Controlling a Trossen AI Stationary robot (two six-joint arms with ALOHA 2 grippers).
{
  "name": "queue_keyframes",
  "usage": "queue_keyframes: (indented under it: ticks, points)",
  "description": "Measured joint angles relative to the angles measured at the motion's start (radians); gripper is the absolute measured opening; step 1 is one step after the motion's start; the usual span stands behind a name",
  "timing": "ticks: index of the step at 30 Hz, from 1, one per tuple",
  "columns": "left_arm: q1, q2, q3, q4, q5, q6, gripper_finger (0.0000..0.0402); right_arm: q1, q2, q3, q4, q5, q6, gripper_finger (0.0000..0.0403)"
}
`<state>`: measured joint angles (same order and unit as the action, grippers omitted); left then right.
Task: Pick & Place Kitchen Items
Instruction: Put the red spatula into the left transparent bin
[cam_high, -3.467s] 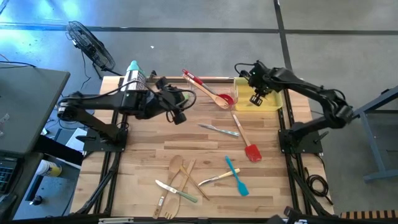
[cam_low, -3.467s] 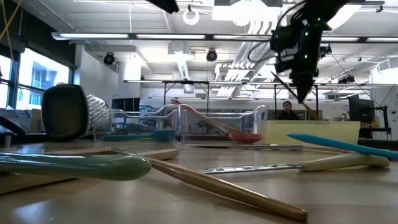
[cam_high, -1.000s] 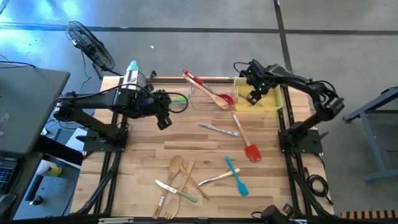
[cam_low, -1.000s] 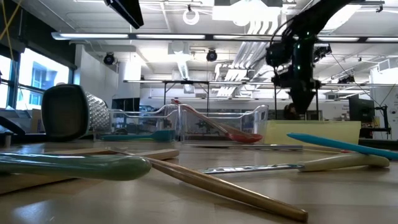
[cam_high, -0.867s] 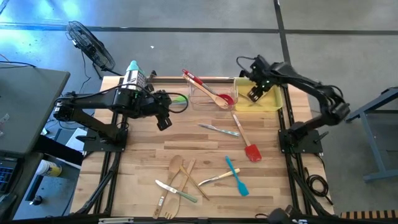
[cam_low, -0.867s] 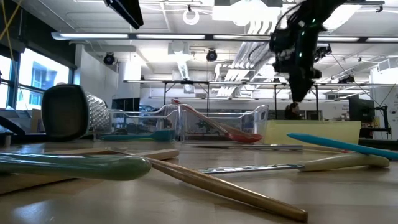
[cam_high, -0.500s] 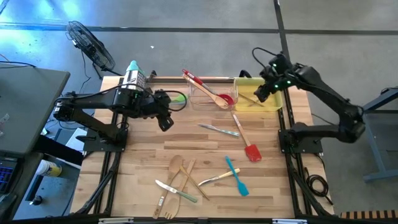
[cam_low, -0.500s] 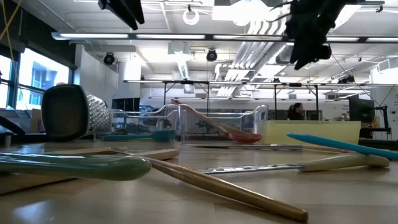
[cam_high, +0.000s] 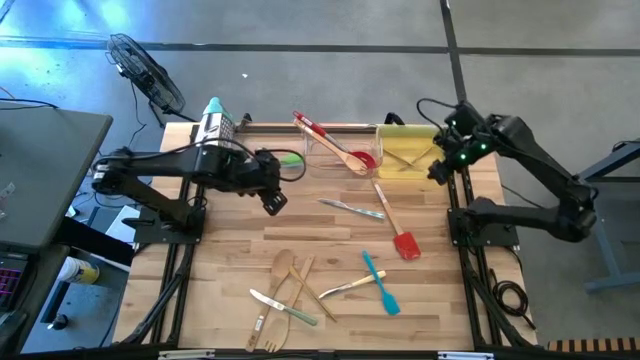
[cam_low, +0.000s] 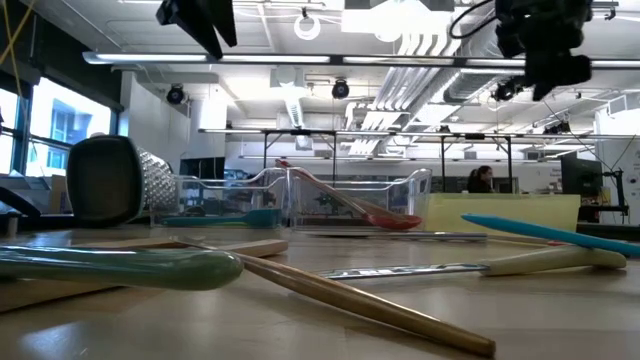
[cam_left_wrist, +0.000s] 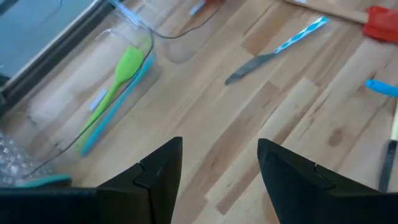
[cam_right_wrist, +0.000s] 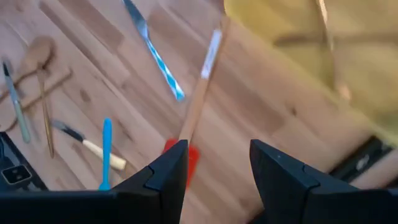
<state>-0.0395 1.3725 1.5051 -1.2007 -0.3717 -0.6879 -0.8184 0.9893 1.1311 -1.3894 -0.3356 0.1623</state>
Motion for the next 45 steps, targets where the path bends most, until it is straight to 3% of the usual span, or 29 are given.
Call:
queue_keyframes:
  ticks: [6, 12, 17, 21, 29, 37, 45]
  points:
    - [0.000, 0.014, 0.001, 0.011, 0.087, 0.125, 0.0200, 0.119, -0.083, -0.112, 0.003, 0.018, 0.219, 0.0164]
    - [0.000, 0.013, 0.000, -0.035, 0.211, 0.162, 0.0200, 0.264, -0.130, -0.240, 0.089, 0.136, 0.525, 0.0164]
    - [0.000, 0.013, 0.000, -0.060, 0.225, 0.162, 0.0200, 0.402, -0.132, -0.337, 0.222, 0.264, 0.741, 0.0164]
    - [0.000, 0.014, 0.000, -0.059, 0.224, 0.163, 0.0200, 0.513, -0.115, -0.386, 0.341, 0.323, 0.834, 0.0164]
    - [0.000, 0.014, -0.001, -0.059, 0.224, 0.190, 0.0200, 0.786, -0.021, -0.393, 0.480, 0.584, 0.861, 0.0164]
    - [0.000, 0.014, -0.001, -0.059, 0.223, 0.207, 0.0200, 0.917, 0.177, -0.393, 0.510, 0.586, 0.991, 0.0164]
    - [-0.019, 0.014, -0.002, -0.060, 0.221, 0.229, 0.0200, 0.955, 0.365, -0.393, 0.609, 0.488, 1.022, 0.0164]
